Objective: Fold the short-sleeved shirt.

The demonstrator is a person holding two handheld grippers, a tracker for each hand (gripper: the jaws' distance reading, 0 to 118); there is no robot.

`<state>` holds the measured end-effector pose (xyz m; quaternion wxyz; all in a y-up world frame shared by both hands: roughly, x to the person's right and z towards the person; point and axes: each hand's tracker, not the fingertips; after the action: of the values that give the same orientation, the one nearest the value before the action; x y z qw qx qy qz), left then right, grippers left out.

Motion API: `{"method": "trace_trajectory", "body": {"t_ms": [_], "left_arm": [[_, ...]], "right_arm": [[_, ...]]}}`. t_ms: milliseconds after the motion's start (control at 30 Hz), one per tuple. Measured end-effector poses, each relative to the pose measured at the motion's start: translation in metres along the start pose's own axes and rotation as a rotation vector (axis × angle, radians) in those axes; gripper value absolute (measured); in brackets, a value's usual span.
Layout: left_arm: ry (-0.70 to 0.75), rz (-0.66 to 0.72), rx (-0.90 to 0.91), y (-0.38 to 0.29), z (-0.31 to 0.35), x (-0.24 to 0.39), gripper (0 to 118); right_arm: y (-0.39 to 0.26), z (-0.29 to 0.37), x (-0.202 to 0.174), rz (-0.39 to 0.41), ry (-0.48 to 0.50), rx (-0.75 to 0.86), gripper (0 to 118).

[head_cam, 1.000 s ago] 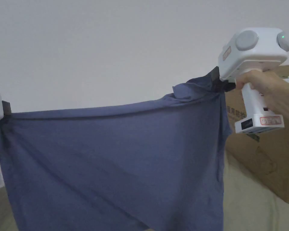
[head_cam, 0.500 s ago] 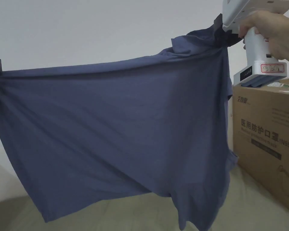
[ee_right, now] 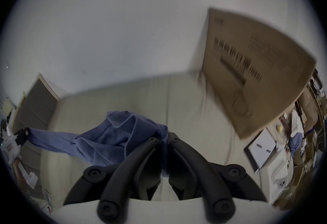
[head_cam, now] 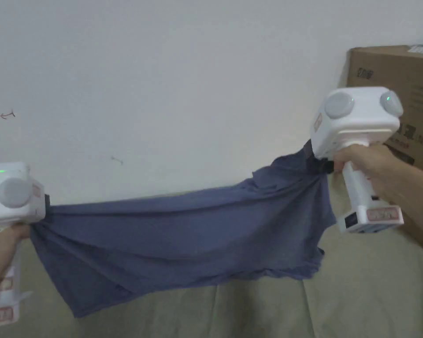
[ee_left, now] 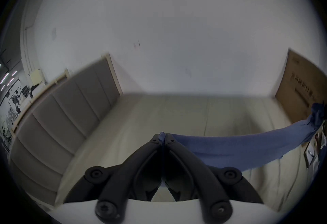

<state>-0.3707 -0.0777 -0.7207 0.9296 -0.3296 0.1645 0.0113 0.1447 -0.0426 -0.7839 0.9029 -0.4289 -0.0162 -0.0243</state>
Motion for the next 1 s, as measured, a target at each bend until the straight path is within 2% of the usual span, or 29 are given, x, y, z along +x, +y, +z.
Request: {"method": "trace_trajectory", "body": {"t_ms": [167,300,333,433,500,600,733,1000], "left_arm": [[0.003,0.002,-0.225,-0.128,-0.061,0.015,0],[-0.050,-0.064,-0.300,-0.217,-0.062,0.008,0],[-0.064,-0.073,-0.309,-0.229,-0.057,0.002,0],[-0.069,-0.074,-0.271,-0.245,-0.027,-0.018,0],[-0.106,-0.017,-0.237,-0.247,-0.001,-0.034,0],[-0.102,-0.006,-0.211,-0.258,0.048,-0.051,0],[-0.101,-0.072,-0.200,-0.295,0.114,-0.075,0],[-0.107,-0.012,-0.233,-0.402,0.223,-0.137,0]], "right_arm": [[-0.107,-0.112,0.005,-0.032,-0.003,-0.250,5],[-0.192,-0.137,0.027,0.008,0.007,-0.347,5],[-0.205,-0.135,0.039,0.005,0.043,-0.361,5],[-0.235,-0.105,0.063,-0.115,0.142,-0.314,5],[-0.254,-0.073,0.075,-0.178,0.206,-0.259,5],[-0.292,-0.010,0.075,-0.154,0.234,-0.231,5],[-0.355,0.057,0.076,-0.035,0.189,-0.222,5],[-0.489,0.153,0.103,0.015,0.200,-0.236,5]]}}
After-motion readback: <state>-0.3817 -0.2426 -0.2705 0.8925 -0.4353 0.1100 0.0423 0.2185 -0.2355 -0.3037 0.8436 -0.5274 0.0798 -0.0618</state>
